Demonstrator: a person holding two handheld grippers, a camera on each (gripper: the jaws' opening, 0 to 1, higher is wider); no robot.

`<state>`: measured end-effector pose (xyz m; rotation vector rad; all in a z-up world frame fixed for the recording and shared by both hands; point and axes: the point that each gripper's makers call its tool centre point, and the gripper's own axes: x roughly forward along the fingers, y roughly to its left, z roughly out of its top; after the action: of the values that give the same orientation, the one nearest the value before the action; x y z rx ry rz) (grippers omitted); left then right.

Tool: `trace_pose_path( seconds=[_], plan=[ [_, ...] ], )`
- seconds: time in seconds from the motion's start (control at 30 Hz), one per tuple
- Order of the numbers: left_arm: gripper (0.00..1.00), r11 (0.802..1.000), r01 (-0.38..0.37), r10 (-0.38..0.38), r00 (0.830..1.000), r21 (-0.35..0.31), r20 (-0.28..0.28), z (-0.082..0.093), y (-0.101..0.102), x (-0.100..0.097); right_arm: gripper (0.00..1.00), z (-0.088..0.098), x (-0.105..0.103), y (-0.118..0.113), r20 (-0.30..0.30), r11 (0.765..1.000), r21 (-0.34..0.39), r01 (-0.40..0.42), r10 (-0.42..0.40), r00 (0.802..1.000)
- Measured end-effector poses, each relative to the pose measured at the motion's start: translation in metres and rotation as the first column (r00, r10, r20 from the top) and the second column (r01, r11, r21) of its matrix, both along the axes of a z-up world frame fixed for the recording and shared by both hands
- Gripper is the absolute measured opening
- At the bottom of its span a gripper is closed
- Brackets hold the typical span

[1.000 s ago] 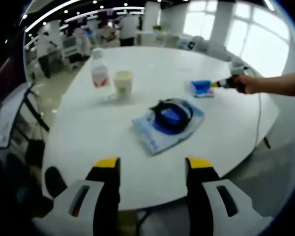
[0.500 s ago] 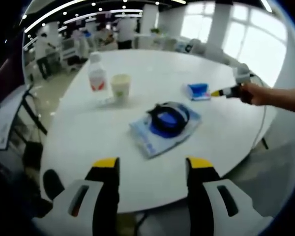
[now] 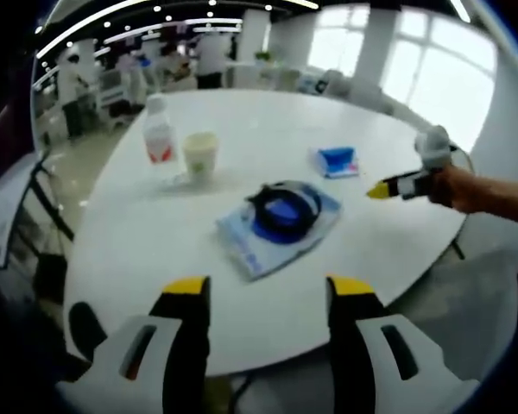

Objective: Arrange the tabletop items into an orderly group along one side of the table until the central work area is clear of visible clutter.

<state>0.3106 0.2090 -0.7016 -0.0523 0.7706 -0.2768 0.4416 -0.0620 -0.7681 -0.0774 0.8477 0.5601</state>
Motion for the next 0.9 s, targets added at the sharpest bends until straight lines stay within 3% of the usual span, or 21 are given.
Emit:
trace_pose_path(
  seconds=[0.9],
  plan=[
    [0.55,1.0,0.018,-0.018,1.0,-0.012,0.022,0.003,-0.004,0.002,0.54,-0.009,-0.025,0.047,-0.053,0.994,0.072,-0.086,0.09,0.994]
  ],
)
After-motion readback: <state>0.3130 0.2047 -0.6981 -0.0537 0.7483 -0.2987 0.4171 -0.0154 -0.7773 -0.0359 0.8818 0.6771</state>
